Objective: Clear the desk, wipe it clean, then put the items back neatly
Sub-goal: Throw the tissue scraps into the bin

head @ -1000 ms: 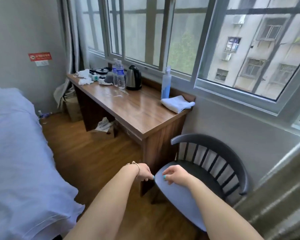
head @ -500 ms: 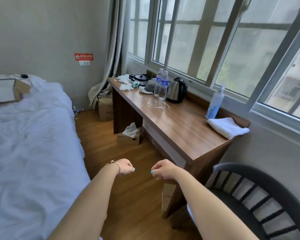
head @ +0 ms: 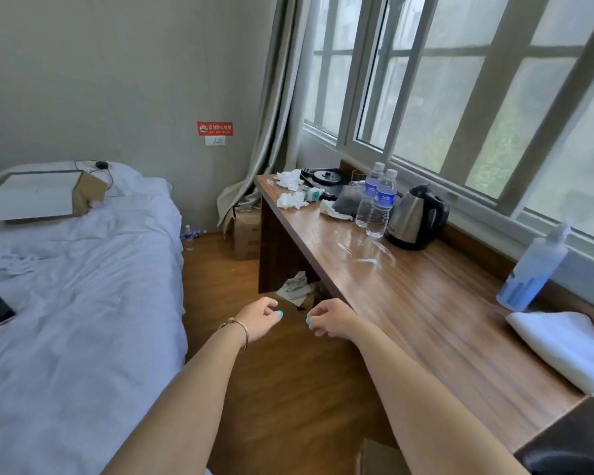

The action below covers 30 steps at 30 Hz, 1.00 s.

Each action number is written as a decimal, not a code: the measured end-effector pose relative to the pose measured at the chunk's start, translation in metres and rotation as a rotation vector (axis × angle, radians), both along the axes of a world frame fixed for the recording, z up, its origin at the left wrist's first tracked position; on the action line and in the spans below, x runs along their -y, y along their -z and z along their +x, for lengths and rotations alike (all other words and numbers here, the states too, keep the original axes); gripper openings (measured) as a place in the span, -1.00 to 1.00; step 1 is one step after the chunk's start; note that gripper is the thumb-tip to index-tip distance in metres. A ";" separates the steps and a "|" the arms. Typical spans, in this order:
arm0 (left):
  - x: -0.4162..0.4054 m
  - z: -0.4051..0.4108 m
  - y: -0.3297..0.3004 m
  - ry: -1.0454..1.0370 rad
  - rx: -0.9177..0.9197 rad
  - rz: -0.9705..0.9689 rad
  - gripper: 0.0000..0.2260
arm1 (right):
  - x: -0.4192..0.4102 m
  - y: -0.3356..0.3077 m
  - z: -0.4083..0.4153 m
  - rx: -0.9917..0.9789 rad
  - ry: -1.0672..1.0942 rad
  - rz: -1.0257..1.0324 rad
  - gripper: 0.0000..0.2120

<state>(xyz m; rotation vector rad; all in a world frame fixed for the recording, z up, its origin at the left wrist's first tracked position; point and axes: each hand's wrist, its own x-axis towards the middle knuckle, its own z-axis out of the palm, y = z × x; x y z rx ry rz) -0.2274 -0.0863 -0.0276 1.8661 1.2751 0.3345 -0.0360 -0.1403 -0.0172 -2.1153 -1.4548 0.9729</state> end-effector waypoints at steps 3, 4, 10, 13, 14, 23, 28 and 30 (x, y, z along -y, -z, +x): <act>-0.046 0.029 -0.014 0.035 -0.017 0.006 -0.65 | -0.056 -0.010 0.027 -0.039 0.019 0.007 -0.88; -0.061 0.037 -0.019 0.042 -0.013 0.014 -0.64 | -0.073 -0.011 0.036 -0.052 0.028 -0.001 -0.87; -0.139 0.078 -0.041 0.081 0.011 0.041 -0.52 | -0.149 -0.010 0.074 -0.115 0.078 0.047 -0.94; -0.185 0.097 -0.047 0.108 -0.002 0.042 -0.49 | -0.180 -0.008 0.088 -0.090 0.064 0.108 -0.93; -0.200 0.102 -0.048 0.111 0.000 0.042 -0.48 | -0.191 -0.006 0.093 -0.072 0.072 0.131 -0.92; -0.362 0.137 -0.019 0.159 0.054 0.034 -0.47 | -0.320 0.012 0.143 0.110 0.215 0.297 -0.78; -0.453 0.158 -0.021 0.320 0.071 0.023 -0.51 | -0.397 0.015 0.171 0.210 0.372 0.309 -0.70; -0.480 0.164 -0.021 0.456 0.025 0.069 -0.53 | -0.415 0.020 0.180 0.256 0.426 0.284 -0.66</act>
